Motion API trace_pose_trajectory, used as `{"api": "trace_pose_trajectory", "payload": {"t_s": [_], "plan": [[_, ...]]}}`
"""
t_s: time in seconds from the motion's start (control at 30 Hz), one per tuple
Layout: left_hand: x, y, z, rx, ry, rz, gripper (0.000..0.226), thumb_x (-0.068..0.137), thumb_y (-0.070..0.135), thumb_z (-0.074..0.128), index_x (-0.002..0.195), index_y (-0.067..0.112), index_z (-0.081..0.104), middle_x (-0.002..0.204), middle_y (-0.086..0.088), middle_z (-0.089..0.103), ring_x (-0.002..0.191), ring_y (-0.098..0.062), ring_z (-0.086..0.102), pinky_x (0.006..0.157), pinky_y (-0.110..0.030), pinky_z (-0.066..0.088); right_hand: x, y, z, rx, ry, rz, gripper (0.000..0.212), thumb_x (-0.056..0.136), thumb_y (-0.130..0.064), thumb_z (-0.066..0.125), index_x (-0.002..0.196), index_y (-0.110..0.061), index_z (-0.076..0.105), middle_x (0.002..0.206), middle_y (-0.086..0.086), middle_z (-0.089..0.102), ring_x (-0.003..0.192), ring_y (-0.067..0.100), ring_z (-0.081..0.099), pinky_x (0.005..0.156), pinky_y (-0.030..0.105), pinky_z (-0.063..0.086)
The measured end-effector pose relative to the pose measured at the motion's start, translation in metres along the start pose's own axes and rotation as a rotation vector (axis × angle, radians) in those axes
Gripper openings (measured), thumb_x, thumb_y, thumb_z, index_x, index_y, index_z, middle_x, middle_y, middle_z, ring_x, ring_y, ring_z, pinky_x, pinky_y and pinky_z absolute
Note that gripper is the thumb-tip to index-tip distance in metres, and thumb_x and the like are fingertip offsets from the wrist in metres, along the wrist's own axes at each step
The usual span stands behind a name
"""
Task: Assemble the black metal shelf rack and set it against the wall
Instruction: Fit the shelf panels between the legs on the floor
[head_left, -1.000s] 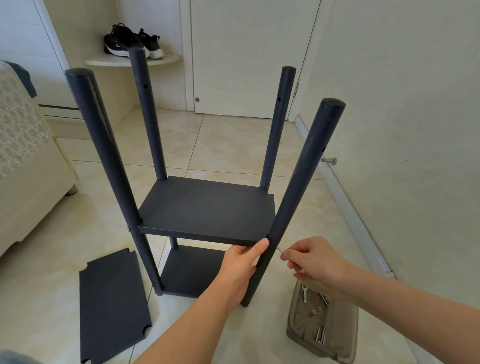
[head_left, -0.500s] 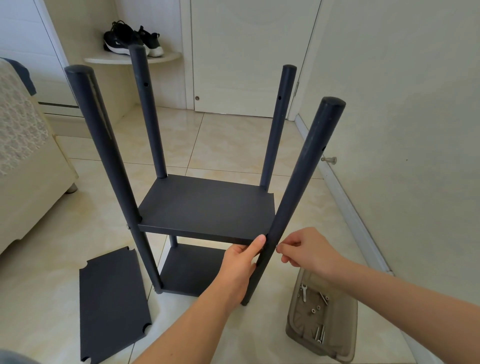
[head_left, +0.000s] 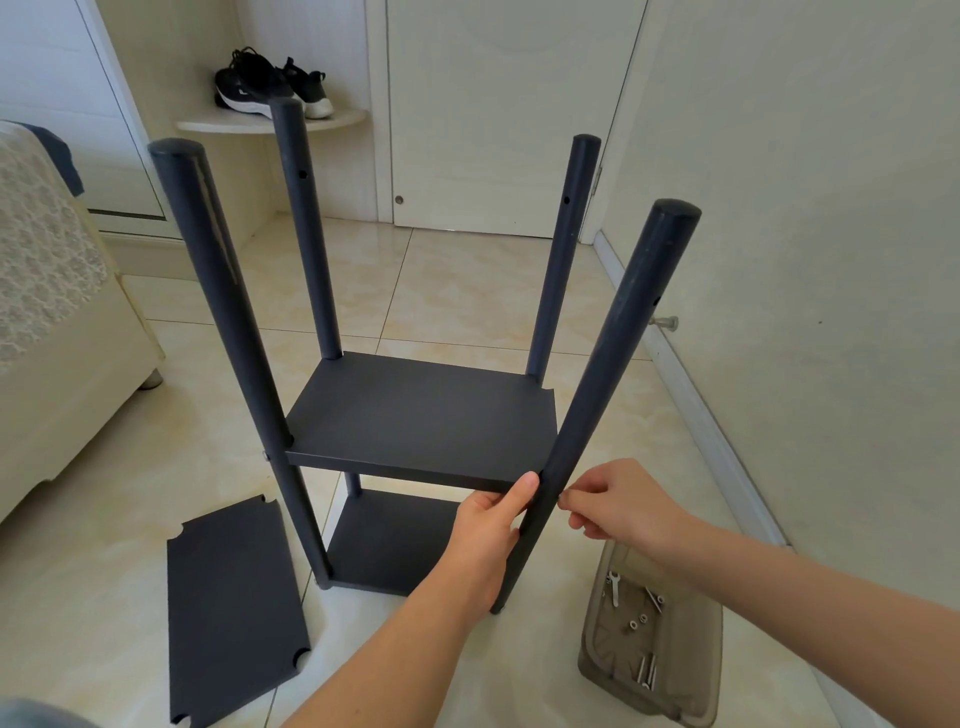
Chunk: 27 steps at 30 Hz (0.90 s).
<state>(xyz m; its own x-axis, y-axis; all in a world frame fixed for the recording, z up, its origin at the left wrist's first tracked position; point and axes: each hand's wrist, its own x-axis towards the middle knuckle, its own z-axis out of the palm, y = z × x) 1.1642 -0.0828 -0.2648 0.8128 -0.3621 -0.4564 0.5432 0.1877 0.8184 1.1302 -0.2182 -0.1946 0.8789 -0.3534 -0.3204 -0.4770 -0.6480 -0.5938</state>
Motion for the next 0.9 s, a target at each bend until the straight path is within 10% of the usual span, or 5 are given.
{"api": "trace_pose_trajectory", "payload": {"t_s": [0.2,0.57,0.9], "plan": [[0.0006,-0.001,0.0002,-0.01,0.016,-0.003,0.032,0.092,0.042,0.066,0.106,0.013,0.072,0.101,0.002,0.077,0.102,-0.014,0.069,0.071,-0.02,0.047,-0.0043,0.0044,-0.001,-0.116,0.003,-0.157,0.011,0.094,-0.031,0.063,0.083,-0.031,0.064,0.07,-0.014,0.066,0.071,0.004,0.065,0.061,0.009,0.043],[0.0025,-0.0023,-0.0012,-0.024,-0.006,-0.015,0.025,0.092,0.042,0.067,0.1,0.018,0.069,0.084,0.015,0.076,0.082,-0.002,0.072,0.062,-0.014,0.046,-0.0069,0.0054,-0.0014,-0.074,-0.009,-0.164,0.008,0.092,-0.024,0.067,0.099,-0.021,0.068,0.082,-0.009,0.072,0.079,0.003,0.067,0.072,0.013,0.05],[-0.0022,-0.0049,-0.0002,-0.043,0.004,-0.02,0.025,0.09,0.043,0.068,0.099,0.019,0.067,0.083,0.018,0.076,0.082,-0.001,0.071,0.064,-0.014,0.045,-0.0055,0.008,0.0003,-0.248,0.044,-0.143,0.02,0.088,-0.044,0.068,0.074,-0.03,0.066,0.065,-0.012,0.068,0.066,0.003,0.066,0.07,0.015,0.047]]}}
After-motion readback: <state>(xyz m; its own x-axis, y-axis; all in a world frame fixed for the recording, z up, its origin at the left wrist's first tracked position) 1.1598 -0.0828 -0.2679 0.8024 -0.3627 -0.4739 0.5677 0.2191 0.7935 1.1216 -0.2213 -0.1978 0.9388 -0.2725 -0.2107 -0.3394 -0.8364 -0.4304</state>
